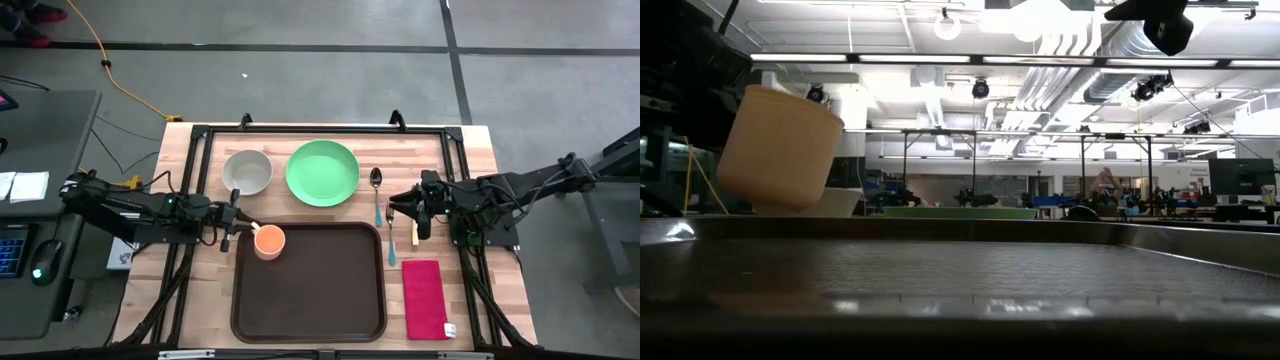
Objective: Set up tray
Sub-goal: Put the orange cup on the brown serving tray
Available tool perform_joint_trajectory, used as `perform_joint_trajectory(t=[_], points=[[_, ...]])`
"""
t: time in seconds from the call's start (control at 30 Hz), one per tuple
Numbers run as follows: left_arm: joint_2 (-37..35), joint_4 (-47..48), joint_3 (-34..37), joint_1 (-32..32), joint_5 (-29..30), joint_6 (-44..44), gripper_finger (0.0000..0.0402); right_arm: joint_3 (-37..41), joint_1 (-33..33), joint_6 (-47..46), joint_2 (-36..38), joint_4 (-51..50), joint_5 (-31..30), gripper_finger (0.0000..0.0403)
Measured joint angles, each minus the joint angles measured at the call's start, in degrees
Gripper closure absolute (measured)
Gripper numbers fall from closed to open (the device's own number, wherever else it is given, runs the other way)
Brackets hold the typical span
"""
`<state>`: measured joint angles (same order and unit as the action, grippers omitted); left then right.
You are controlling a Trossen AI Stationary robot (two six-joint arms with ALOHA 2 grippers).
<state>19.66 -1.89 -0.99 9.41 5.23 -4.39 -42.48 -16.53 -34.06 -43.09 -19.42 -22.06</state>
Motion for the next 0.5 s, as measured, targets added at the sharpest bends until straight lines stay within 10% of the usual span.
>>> perform_joint_trajectory(t=[0.5], points=[[-0.1,0.4,0.2,0.0,-4.1,2.0,0.0330,0.0,0.0,-0.5,0.0,0.0,-1.4,0.0320]])
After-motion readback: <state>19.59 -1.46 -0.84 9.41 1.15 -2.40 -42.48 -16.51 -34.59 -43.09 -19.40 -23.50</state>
